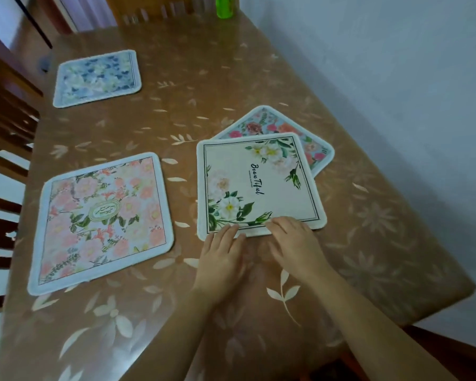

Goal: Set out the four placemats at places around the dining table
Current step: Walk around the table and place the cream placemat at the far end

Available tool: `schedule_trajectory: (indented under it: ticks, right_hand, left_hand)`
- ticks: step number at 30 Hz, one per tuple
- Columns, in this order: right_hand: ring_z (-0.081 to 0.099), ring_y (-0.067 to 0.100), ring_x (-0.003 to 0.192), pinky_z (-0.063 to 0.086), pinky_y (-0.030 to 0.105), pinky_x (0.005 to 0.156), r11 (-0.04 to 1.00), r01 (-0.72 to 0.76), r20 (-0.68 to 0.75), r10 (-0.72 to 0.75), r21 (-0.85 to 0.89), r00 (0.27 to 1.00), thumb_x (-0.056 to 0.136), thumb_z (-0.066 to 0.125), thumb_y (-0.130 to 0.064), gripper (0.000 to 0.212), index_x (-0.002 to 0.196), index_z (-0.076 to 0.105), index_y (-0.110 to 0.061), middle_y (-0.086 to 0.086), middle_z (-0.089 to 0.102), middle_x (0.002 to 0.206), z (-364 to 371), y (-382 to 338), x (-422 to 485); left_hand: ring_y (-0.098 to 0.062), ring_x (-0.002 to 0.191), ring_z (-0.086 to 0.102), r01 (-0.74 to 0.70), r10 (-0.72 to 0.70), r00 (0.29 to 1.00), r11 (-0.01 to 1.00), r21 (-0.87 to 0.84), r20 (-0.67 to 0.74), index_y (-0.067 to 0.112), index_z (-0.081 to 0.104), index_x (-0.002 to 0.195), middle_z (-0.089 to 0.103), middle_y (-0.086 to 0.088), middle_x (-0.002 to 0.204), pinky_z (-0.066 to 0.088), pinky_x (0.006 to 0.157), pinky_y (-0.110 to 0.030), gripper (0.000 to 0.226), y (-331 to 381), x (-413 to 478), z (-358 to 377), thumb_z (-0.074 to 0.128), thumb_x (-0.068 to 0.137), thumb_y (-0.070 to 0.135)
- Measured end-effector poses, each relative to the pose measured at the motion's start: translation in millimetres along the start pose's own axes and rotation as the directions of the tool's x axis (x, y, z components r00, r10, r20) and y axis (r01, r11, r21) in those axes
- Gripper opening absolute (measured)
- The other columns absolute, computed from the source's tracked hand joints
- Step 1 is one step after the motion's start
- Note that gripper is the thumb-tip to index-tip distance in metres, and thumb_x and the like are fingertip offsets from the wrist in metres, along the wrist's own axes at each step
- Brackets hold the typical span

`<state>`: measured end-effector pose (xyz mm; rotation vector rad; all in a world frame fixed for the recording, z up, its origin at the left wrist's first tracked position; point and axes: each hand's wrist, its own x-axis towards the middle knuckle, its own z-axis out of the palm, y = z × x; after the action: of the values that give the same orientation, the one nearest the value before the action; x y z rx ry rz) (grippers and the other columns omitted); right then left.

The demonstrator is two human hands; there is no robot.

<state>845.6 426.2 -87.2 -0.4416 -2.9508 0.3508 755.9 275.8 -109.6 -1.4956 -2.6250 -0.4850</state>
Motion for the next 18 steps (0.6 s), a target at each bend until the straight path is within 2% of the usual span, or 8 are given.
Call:
schedule_trajectory:
  ticks: [10, 18]
  right_hand:
    - [0.059, 0.029, 0.103, 0.050, 0.042, 0.086, 0.998, -0.024, 0.035, 0.022, 0.050, 0.999, 0.070, 0.071, -0.012, 0.035, 0.104, 0.062, -0.008, 0.009, 0.065, 0.107, 36, 33, 18]
    - [0.061, 0.029, 0.088, 0.056, 0.042, 0.068, 0.993, 0.024, -0.005, -0.023, 0.118, 1.000, 0.066, 0.070, -0.011, 0.025, 0.090, 0.066, -0.005, 0.010, 0.066, 0.094, 41, 44, 28]
  left_hand:
    - [-0.036, 0.105, 0.059, 0.054, -0.054, 0.999, 0.996, -0.077, -0.004, 0.000, 0.064, 0.103, 0.064, -0.019, 0.113, 0.047, 0.087, -0.055, 0.042, -5, 27, 47, 0.077, 0.063, 0.006]
    - [-0.037, 0.107, 0.058, 0.109, -0.111, 0.994, 0.983, -0.145, -0.011, 0.000, 0.063, 0.103, 0.063, -0.021, 0.113, 0.044, 0.090, -0.052, 0.044, -10, 38, 57, 0.080, 0.063, 0.009]
